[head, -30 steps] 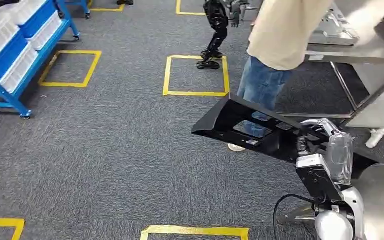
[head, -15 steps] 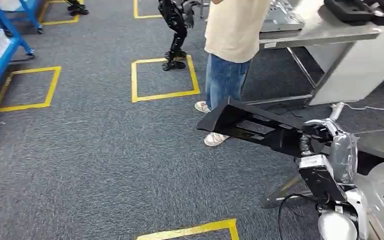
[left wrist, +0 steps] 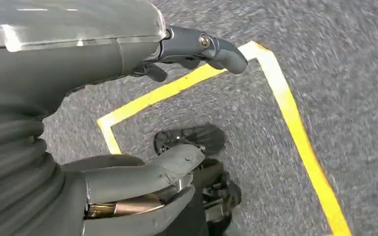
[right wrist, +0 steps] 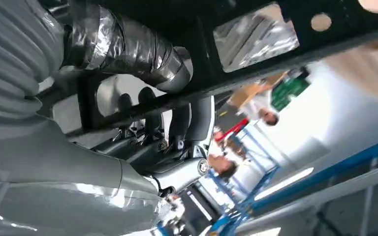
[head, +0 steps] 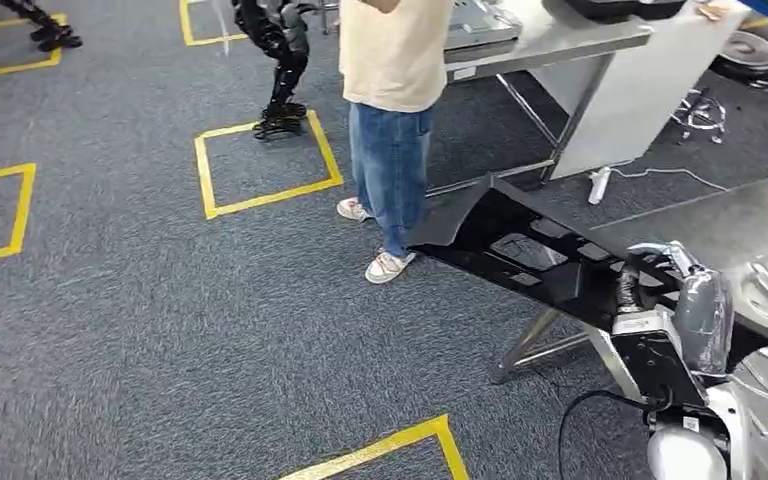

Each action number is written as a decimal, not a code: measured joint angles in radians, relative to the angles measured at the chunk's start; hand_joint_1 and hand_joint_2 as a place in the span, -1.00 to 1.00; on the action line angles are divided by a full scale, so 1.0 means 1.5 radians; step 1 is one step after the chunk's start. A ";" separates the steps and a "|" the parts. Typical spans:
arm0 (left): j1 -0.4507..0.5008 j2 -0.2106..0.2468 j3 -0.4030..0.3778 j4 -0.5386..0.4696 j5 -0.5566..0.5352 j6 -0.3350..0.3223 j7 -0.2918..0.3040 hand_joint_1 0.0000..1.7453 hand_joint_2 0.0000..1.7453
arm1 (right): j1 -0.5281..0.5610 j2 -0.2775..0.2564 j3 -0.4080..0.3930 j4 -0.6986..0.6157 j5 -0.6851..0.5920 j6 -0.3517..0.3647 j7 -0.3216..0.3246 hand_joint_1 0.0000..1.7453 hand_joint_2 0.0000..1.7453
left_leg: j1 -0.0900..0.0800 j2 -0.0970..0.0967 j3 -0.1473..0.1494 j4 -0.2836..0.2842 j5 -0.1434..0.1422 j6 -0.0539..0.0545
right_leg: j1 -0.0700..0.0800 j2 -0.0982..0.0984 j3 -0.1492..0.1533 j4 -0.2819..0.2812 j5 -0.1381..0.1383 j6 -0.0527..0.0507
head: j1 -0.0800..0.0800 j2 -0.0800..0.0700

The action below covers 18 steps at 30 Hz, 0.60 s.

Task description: Take the parts from the cabinet and place them on the table.

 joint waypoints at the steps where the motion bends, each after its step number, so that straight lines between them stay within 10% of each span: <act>1: 0.000 0.000 0.000 0.000 0.000 0.000 0.000 -1.00 1.00 | 0.001 0.000 -0.004 0.000 0.000 0.000 0.000 1.00 1.00 | -0.001 0.009 0.003 -0.001 -0.001 -0.002 | 0.001 0.008 -0.002 0.000 -0.001 -0.002 | 0.001 0.000; 3: -0.001 0.000 0.000 0.000 0.000 -0.001 0.000 -1.00 1.00 | 0.003 -0.002 -0.012 0.000 0.000 0.000 0.001 1.00 1.00 | -0.001 0.026 0.009 -0.004 -0.003 -0.007 | 0.000 0.026 -0.003 -0.002 0.000 -0.009 | 0.001 0.000; 4: -0.002 0.000 0.000 0.000 0.000 -0.001 0.000 -1.00 1.00 | 0.005 -0.002 -0.015 -0.001 0.000 0.000 0.001 1.00 1.00 | 0.002 0.015 0.007 0.000 -0.012 -0.013 | -0.005 0.034 0.001 -0.006 0.003 -0.014 | 0.000 0.000; 6: -0.003 0.000 0.001 0.000 0.000 -0.001 -0.001 -1.00 1.00 | 0.003 -0.002 -0.021 -0.003 0.000 -0.001 0.001 1.00 1.00 | 0.006 -0.051 -0.019 0.065 -0.056 -0.016 | -0.005 0.049 -0.001 -0.006 0.005 -0.021 | 0.000 0.000; 9: 0.001 0.000 0.001 0.000 0.000 -0.001 -0.001 -1.00 1.00 | 0.004 -0.002 -0.028 -0.002 0.000 0.001 0.004 1.00 1.00 | 0.006 -0.065 -0.083 0.196 -0.101 -0.016 | -0.003 0.077 -0.002 -0.005 0.006 -0.025 | 0.000 0.000; 12: 0.001 0.000 0.001 0.000 -0.001 -0.001 -0.001 -1.00 1.00 | 0.004 -0.003 -0.044 0.001 -0.001 0.005 0.007 1.00 1.00 | 0.006 -0.070 -0.056 0.115 -0.028 -0.010 | -0.003 0.108 -0.002 -0.001 0.006 -0.025 | 0.000 0.000; 15: 0.001 0.003 0.002 0.000 -0.001 -0.001 -0.002 -1.00 1.00 | 0.001 -0.005 -0.059 0.005 -0.001 0.005 0.007 1.00 1.00 | 0.009 -0.136 -0.017 0.011 0.006 -0.001 | -0.001 0.131 -0.008 0.006 0.006 -0.016 | 0.001 0.000; 18: 0.000 0.003 0.002 0.000 -0.001 -0.001 -0.002 -1.00 1.00 | 0.005 -0.006 -0.067 0.007 -0.001 0.005 0.007 1.00 1.00 | 0.001 -0.112 -0.015 0.011 0.010 0.006 | -0.011 0.157 -0.015 -0.002 0.016 0.001 | 0.000 0.000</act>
